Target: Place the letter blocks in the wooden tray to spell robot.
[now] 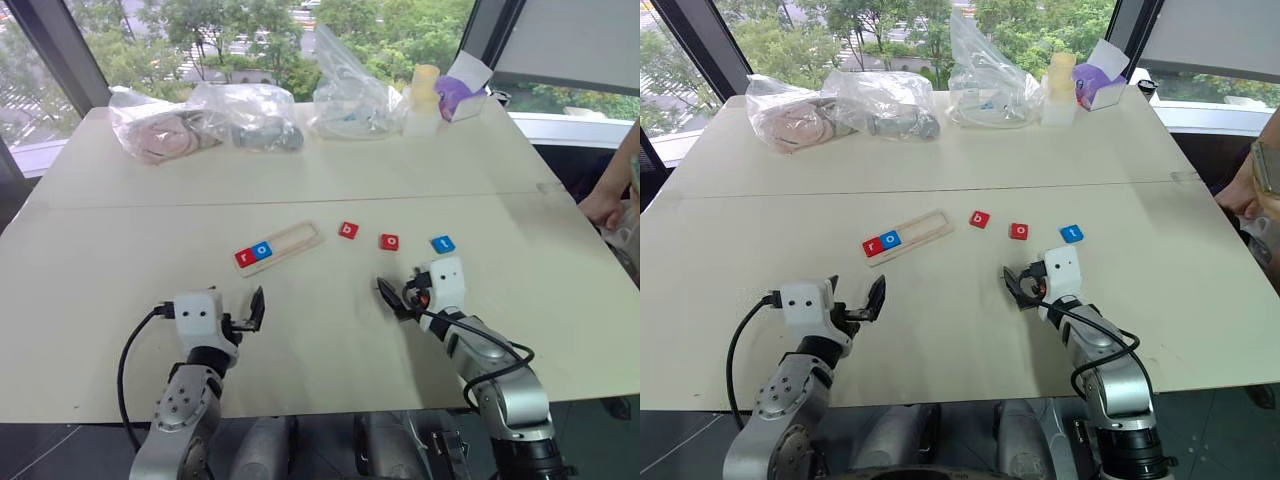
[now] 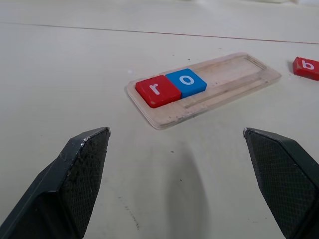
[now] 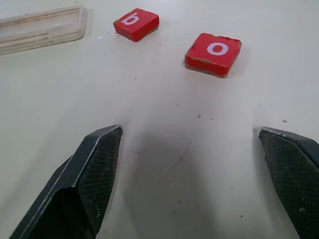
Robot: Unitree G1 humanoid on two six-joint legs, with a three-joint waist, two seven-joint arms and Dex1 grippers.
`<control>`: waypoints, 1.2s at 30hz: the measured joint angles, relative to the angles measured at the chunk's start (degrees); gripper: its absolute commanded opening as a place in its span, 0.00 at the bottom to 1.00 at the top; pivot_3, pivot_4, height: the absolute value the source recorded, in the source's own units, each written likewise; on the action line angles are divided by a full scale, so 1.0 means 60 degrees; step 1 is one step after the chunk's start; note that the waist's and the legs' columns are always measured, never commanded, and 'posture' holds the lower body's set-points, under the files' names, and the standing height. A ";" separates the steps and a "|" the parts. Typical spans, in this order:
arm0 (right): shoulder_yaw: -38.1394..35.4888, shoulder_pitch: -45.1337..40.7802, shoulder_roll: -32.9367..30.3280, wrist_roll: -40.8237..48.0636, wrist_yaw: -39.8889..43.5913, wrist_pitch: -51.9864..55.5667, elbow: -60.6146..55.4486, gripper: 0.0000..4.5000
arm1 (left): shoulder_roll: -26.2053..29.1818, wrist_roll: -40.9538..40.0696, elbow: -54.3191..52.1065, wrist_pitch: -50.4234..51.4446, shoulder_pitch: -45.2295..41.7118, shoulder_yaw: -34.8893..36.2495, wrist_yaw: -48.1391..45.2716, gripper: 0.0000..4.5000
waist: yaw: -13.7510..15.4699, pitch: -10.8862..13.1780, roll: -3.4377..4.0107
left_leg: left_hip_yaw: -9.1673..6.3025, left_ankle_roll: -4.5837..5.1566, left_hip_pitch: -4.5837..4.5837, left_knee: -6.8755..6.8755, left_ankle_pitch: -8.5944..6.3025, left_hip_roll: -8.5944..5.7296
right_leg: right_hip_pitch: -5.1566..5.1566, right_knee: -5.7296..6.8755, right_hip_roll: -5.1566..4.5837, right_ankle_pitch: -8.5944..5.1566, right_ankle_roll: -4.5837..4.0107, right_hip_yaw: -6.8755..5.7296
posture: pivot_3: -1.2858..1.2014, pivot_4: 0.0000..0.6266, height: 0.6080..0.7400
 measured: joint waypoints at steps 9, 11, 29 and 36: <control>-0.0009 0.0027 -0.0003 0.0000 -0.0075 -0.0004 -0.0012 0.98 | 0.0056 -0.0010 0.0190 -0.0147 -0.0185 -0.0023 -0.0235 1.00 | 0.0000 0.0000 0.0000 | 0.0000 0.0000 0.0000 -0.0001 0.0000 0.0000 | -0.0001 0.0000 0.0000 0.0000 0.0000 0.0000 | 0.52 0.24 1.00; -0.0009 0.0027 -0.0009 -0.0001 -0.0080 -0.0004 -0.0012 0.98 | 0.0052 -0.0010 0.0195 -0.0148 -0.0186 -0.0035 -0.0243 1.00 | 0.0000 0.0000 0.0000 | 0.0000 0.0000 0.0000 0.0000 0.0000 0.0000 | 0.0000 0.0000 0.0000 0.0000 0.0000 0.0000 | 0.52 0.24 1.00; 0.0058 0.0925 -0.0904 -0.0402 0.0447 -0.0588 -0.0763 0.98 | 0.0460 -0.0383 0.0362 -0.0017 -0.0262 0.0117 -0.0801 1.00 | -0.0001 0.0001 0.0001 | 0.0000 0.0000 0.0000 0.0000 0.0000 0.0001 | -0.0001 0.0000 0.0000 -0.0001 0.0001 0.0000 | 0.52 0.24 1.00; -0.0016 0.0041 -0.2734 0.0692 0.2787 -0.0029 -0.0795 0.98 | 0.2524 -0.1890 0.0180 0.0735 -0.0939 0.0402 -0.3048 1.00 | -0.0005 0.0014 0.0012 | 0.0000 0.0002 0.0000 0.0002 0.0001 0.0002 | 0.0000 0.0001 0.0001 0.0001 -0.0005 -0.0005 | 0.52 0.24 1.00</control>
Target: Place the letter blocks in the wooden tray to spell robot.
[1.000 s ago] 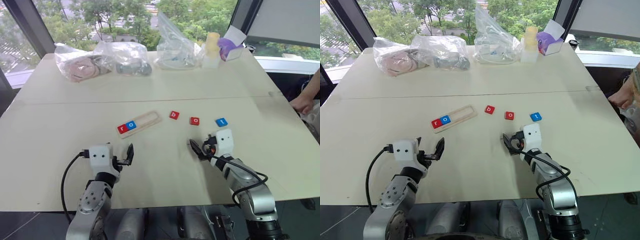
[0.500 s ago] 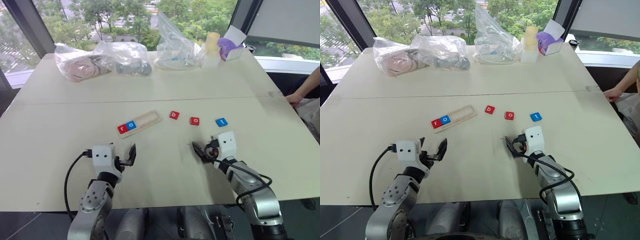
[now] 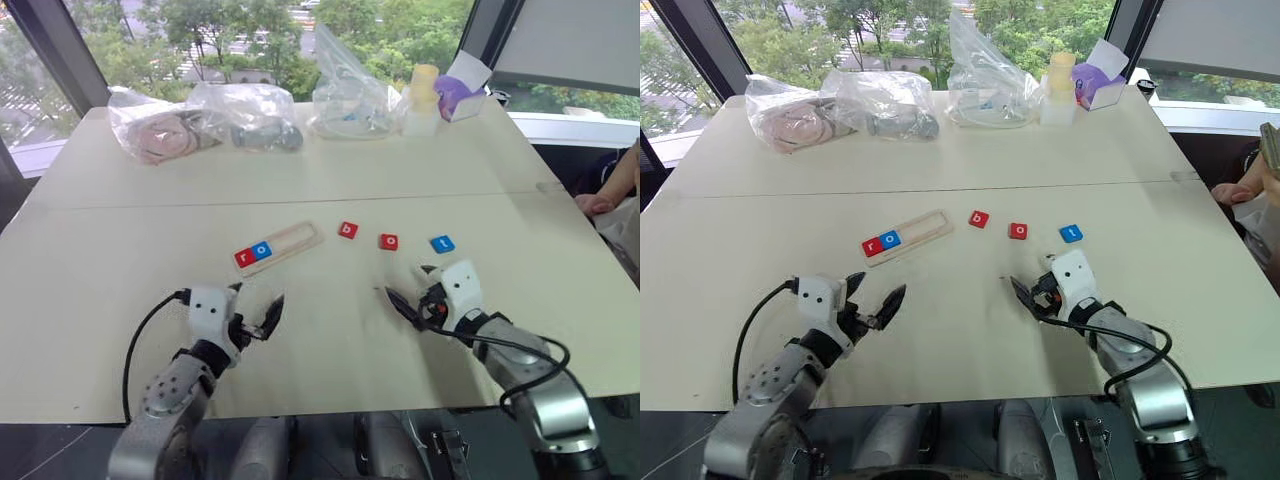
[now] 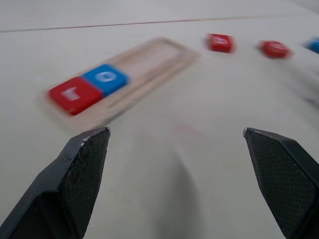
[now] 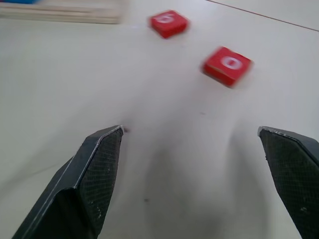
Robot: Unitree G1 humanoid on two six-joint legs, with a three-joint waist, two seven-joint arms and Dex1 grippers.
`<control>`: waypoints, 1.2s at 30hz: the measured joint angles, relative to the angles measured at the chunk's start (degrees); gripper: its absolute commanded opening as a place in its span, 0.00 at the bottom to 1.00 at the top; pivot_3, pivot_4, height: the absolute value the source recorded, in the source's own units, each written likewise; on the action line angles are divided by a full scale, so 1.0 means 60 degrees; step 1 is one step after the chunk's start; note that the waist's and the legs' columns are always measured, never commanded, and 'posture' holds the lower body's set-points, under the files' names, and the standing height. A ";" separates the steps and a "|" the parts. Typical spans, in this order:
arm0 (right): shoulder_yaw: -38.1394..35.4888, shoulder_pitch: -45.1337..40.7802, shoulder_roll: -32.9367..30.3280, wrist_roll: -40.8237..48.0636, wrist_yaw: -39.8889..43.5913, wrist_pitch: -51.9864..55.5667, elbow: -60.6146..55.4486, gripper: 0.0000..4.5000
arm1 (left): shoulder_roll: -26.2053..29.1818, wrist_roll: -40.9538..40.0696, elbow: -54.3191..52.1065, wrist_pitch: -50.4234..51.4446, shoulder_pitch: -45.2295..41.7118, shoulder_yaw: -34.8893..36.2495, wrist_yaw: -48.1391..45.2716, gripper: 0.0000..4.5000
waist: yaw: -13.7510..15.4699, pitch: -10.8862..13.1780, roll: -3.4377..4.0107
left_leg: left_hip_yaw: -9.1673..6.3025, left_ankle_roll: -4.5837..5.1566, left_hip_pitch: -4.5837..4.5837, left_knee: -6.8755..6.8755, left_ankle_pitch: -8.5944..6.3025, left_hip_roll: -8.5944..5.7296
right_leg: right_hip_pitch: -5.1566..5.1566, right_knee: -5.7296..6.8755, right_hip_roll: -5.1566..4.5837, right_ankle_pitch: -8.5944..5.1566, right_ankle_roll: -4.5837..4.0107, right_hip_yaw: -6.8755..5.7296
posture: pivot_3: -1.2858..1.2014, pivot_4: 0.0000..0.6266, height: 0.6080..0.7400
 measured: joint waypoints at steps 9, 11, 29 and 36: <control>-0.0179 -0.2560 -0.2212 0.1740 0.2976 0.1207 0.0158 0.98 | 0.3033 -0.1057 0.3023 -0.0211 -0.2630 0.1311 -0.3293 1.00 | 0.0002 0.0003 -0.0004 | 0.0001 0.0003 -0.0007 -0.0010 0.0001 -0.0001 | -0.0008 -0.0005 0.0003 0.0021 -0.0035 -0.0009 | 0.52 0.24 1.00; 0.0034 -0.2994 -0.2526 0.1900 0.3511 0.1235 0.0184 0.98 | 0.3646 -0.1040 0.4146 -0.0590 -0.3161 0.1210 -0.4450 1.00 | 0.0002 0.0006 -0.0008 | 0.0004 0.0003 -0.0013 -0.0015 0.0001 -0.0001 | -0.0012 -0.0015 0.0000 0.0022 -0.0034 -0.0008 | 0.52 0.24 1.00; 0.0366 -0.2870 -0.2125 0.2040 0.2607 0.1545 -0.0584 0.98 | 0.3267 0.1448 1.2124 -0.5083 -0.7732 -0.0746 -0.7967 1.00 | 0.0015 0.0004 -0.0014 | 0.0002 -0.0003 -0.0136 0.0015 0.0007 -0.0008 | -0.0146 0.0023 -0.0007 0.0058 0.0008 -0.0004 | 0.52 0.24 1.00; 0.0288 -0.2760 -0.2122 0.2206 0.2208 0.1778 -0.0862 0.98 | 0.2845 0.1999 1.3443 -0.6066 -0.8281 -0.0820 -0.8167 1.00 | 0.0011 0.0002 -0.0015 | 0.0003 -0.0001 -0.0135 0.0024 0.0008 -0.0009 | -0.0144 0.0034 -0.0004 0.0063 0.0016 -0.0005 | 0.52 0.24 1.00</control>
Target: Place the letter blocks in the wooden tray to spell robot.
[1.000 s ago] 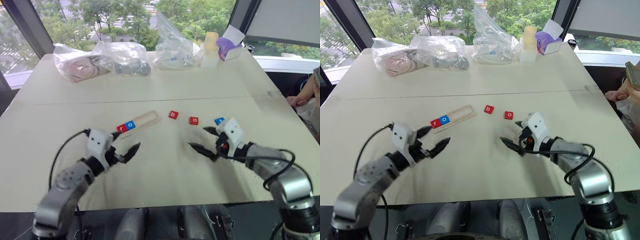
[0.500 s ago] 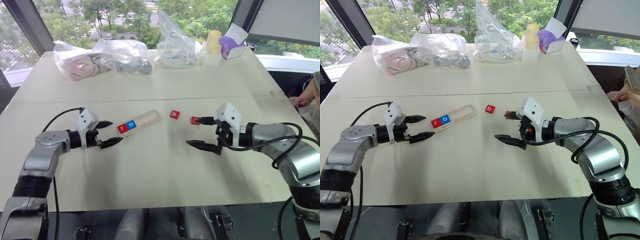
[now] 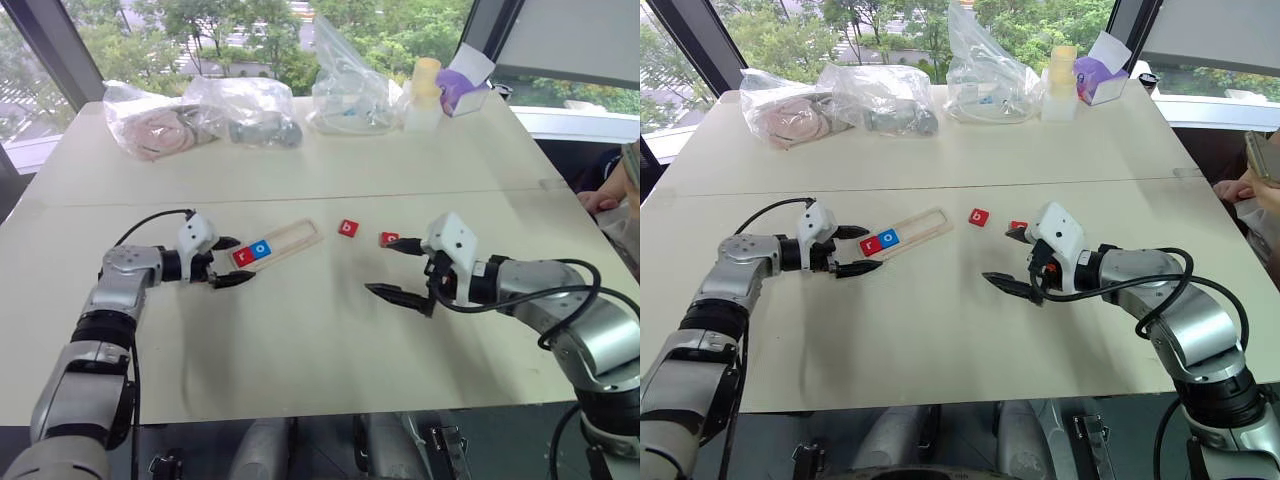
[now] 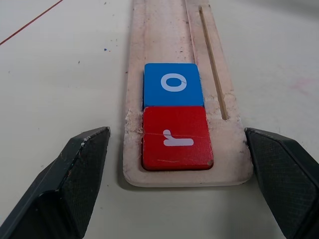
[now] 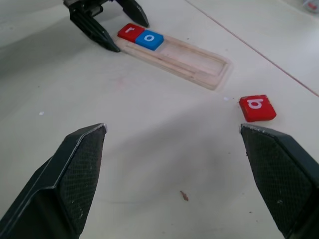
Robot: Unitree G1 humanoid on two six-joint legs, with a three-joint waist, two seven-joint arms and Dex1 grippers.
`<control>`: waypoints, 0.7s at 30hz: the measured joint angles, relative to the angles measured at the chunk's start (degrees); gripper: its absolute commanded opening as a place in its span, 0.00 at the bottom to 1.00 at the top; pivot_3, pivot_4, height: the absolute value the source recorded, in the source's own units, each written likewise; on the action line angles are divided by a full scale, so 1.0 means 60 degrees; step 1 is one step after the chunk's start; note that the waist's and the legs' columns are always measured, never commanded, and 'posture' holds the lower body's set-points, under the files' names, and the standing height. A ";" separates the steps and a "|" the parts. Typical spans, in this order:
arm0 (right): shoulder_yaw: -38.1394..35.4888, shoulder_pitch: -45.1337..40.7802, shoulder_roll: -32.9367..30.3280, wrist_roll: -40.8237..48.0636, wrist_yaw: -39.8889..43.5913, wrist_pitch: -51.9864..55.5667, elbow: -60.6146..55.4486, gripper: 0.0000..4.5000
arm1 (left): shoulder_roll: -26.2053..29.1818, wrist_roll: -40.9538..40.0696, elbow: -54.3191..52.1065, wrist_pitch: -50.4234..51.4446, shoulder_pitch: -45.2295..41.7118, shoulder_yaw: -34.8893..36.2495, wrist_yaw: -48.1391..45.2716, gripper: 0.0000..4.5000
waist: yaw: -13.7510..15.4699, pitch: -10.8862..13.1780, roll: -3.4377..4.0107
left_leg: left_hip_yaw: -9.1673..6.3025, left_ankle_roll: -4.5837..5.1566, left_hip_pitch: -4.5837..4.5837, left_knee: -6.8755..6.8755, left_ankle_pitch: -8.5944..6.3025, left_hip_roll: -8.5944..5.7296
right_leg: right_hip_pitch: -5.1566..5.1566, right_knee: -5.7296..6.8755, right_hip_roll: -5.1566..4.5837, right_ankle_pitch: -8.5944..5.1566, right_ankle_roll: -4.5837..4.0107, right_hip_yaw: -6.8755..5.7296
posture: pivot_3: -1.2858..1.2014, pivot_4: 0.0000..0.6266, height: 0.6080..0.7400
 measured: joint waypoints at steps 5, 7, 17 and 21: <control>-0.0016 0.0021 -0.0001 0.0119 -0.0192 0.0111 -0.0168 0.98 | -0.0201 0.0255 0.0421 -0.0637 -0.0141 0.0001 0.0094 1.00 | 0.0017 -0.0004 0.0001 | -0.0005 0.0002 0.0001 0.0035 -0.0001 -0.0004 | 0.0023 0.0002 -0.0002 0.0011 0.0019 -0.0002 | 0.52 0.24 1.00; -0.0016 0.0032 -0.0001 0.0144 -0.0270 0.0135 -0.0172 0.98 | -0.0270 0.0358 0.0495 -0.0881 -0.0140 -0.0001 0.0220 1.00 | 0.0023 -0.0008 0.0004 | -0.0008 0.0003 0.0001 0.0059 -0.0002 -0.0005 | 0.0036 0.0003 -0.0002 0.0016 0.0024 -0.0001 | 0.52 0.24 1.00; -0.0016 0.0034 -0.0001 0.0167 -0.0402 0.0132 -0.0174 0.98 | -0.0454 0.0499 0.0569 -0.1306 0.0062 0.0067 0.0729 1.00 | 0.0026 -0.0036 0.0030 | -0.0013 0.0007 0.0041 0.0121 -0.0004 -0.0004 | 0.0107 0.0013 -0.0001 0.0037 0.0016 -0.0002 | 0.52 0.24 1.00; -0.0003 0.0024 -0.0002 0.0154 -0.0396 0.0122 -0.0172 1.00 | -0.0524 0.0501 0.0502 -0.1404 0.0188 0.0059 0.0628 0.64 | 0.0031 -0.0051 0.0049 | -0.0015 0.0007 0.0046 0.0121 -0.0004 -0.0004 | 0.0113 0.0013 -0.0001 0.0037 0.0016 -0.0003 | 0.52 0.24 1.00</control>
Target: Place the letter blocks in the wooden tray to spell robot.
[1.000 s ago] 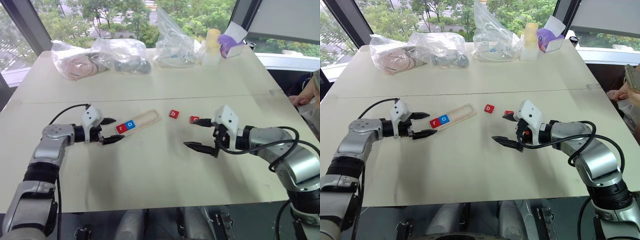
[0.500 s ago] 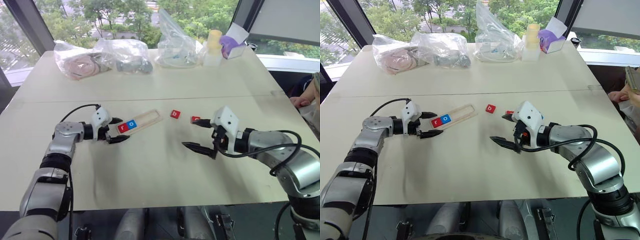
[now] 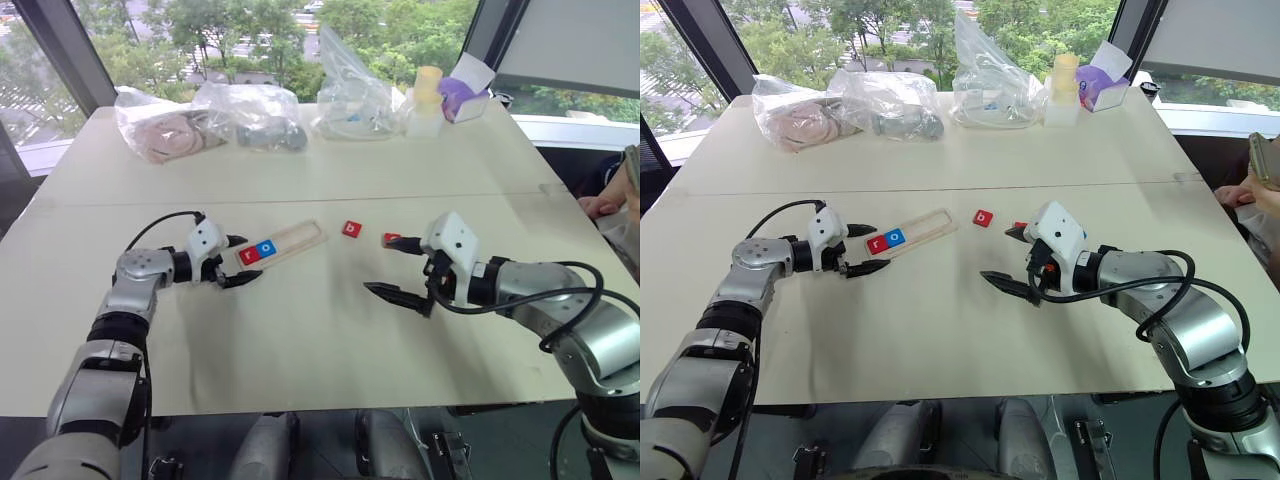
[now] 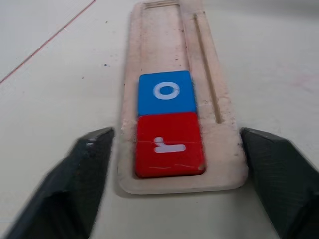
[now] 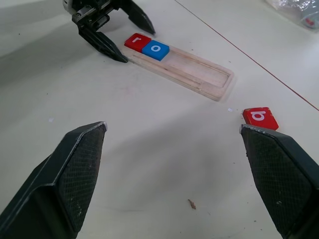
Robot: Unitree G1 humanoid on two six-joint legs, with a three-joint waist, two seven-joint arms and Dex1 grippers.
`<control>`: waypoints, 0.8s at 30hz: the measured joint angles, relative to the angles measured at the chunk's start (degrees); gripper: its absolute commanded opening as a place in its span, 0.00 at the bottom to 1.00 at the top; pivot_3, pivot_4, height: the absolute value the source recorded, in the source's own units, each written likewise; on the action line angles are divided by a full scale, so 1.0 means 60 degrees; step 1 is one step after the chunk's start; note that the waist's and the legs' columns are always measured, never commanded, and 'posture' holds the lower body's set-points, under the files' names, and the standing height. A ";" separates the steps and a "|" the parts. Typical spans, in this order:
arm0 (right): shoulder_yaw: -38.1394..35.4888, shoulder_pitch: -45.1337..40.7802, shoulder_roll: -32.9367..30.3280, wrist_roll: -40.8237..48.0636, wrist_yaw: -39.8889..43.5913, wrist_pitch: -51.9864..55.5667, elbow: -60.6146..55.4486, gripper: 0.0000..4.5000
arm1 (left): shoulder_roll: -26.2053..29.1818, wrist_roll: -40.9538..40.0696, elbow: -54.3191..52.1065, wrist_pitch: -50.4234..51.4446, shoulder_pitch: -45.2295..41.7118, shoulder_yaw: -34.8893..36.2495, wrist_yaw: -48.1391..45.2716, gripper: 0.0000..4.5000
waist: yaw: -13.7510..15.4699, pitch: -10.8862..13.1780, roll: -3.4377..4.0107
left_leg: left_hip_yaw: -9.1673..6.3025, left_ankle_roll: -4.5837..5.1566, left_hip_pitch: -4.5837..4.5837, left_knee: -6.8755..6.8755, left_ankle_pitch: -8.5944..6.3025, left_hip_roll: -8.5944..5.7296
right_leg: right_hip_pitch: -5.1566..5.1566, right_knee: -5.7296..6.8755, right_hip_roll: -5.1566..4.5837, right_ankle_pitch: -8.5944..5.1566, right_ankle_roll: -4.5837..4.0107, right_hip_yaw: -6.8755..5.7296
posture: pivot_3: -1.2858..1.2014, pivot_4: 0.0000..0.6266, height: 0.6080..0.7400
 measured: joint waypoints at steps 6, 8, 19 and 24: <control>0.0023 -0.0043 -0.0007 -0.0052 0.0033 -0.0005 0.0000 1.00 | -0.0038 -0.0001 0.0061 0.0031 0.0043 0.0008 -0.0011 0.54 | -0.0020 -0.0003 0.0005 | -0.0001 0.0002 0.0087 -0.0014 -0.0002 0.0004 | 0.0082 -0.0013 0.0001 -0.0019 -0.0031 0.0000 | 0.52 0.24 1.00; 0.0033 -0.0074 -0.0008 -0.0057 0.0060 -0.0005 0.0000 1.00 | -0.0036 -0.0005 -0.0031 0.0123 0.0058 0.0016 -0.0051 0.54 | -0.0018 -0.0003 0.0005 | -0.0001 0.0002 0.0087 -0.0015 -0.0003 0.0004 | 0.0082 -0.0014 0.0000 -0.0020 -0.0031 0.0000 | 0.52 0.24 1.00; 0.0057 -0.0076 -0.0016 -0.0057 0.0065 0.0007 0.0004 1.00 | 0.0094 -0.0634 -0.4366 0.1597 0.2322 -0.0346 -0.1307 0.54 | -0.0011 -0.0004 0.0010 | 0.0019 0.0036 0.0072 -0.0033 -0.0031 -0.0001 | 0.0075 -0.0050 -0.0050 -0.0031 -0.0020 0.0016 | 0.52 0.24 1.00; 0.0061 -0.0075 -0.0015 -0.0053 0.0021 0.0018 0.0003 1.00 | 0.0165 -0.0710 -0.6153 0.2309 0.3131 -0.0784 -0.1441 0.54 | -0.0024 -0.0003 0.0011 | 0.0018 0.0036 0.0070 -0.0036 -0.0032 -0.0001 | 0.0074 -0.0057 -0.0053 -0.0035 -0.0021 0.0016 | 0.52 0.24 1.00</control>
